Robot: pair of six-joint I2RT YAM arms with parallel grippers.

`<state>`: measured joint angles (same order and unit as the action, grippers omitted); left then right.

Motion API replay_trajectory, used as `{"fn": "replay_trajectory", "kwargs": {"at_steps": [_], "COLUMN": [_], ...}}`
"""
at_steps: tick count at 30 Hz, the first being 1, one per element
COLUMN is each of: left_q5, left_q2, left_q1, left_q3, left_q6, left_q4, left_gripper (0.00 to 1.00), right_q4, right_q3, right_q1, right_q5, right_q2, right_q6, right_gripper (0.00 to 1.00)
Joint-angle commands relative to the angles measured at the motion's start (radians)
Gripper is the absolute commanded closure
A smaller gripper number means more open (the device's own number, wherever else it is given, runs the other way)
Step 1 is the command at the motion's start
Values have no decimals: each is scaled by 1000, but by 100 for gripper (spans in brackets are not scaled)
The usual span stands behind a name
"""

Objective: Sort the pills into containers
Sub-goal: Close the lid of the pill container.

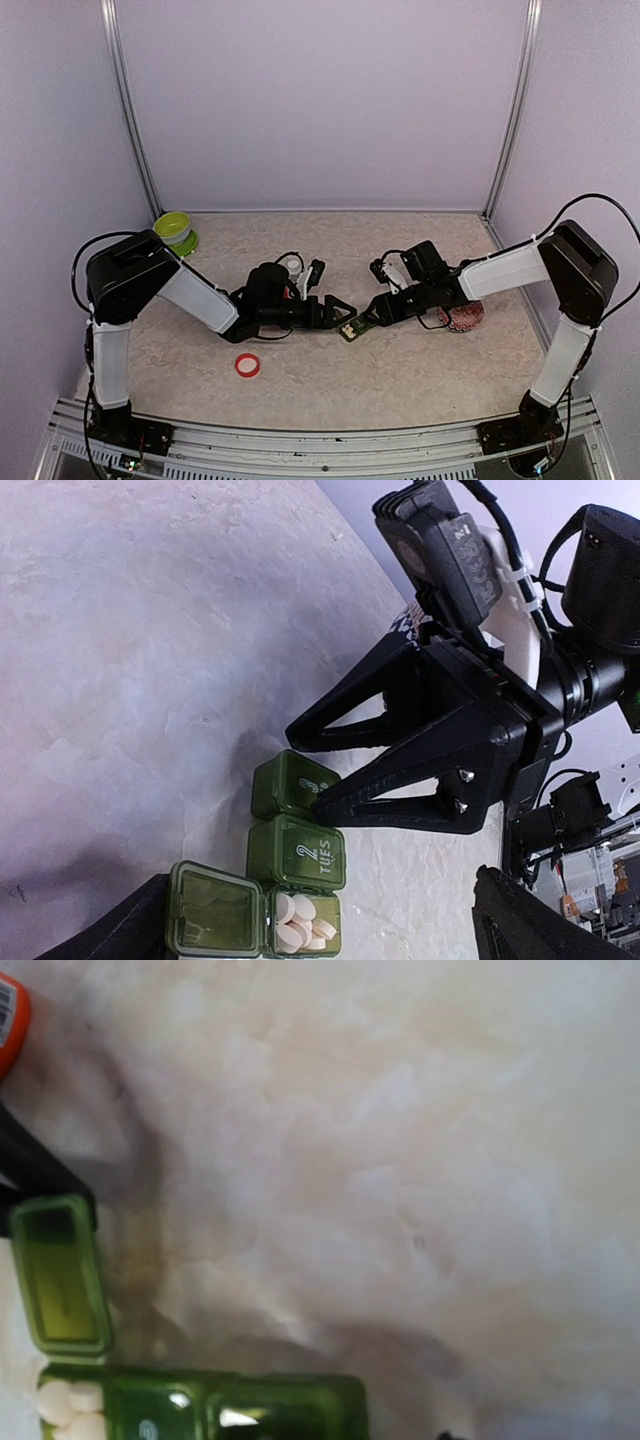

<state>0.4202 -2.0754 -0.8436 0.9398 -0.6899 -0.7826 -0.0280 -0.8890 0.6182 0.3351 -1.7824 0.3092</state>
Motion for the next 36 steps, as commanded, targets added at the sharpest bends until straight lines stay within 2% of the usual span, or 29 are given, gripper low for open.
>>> {"fn": "replay_trajectory", "kwargs": {"at_steps": [1, 7, 21, 36], "left_q5": [30, 34, 51, 89], "left_q2": [-4, 18, 102, 26], "left_q1": [-8, -13, -77, -94], "left_q3": [-2, -18, -62, -9], "left_q6": [7, 13, 41, 32], "left_q4": [-51, -58, -86, -35], "left_gripper": [1, 1, 1, 1], "right_q4": [-10, -10, -1, -1], "right_q3": [2, 3, -9, -9], "right_q1": [-6, -6, -5, -3], "right_q5": [0, -8, -26, -27], "right_q2": [-24, -26, -38, -41], "right_q6": [5, 9, 28, 34], "right_gripper": [51, 56, 56, 57]}}
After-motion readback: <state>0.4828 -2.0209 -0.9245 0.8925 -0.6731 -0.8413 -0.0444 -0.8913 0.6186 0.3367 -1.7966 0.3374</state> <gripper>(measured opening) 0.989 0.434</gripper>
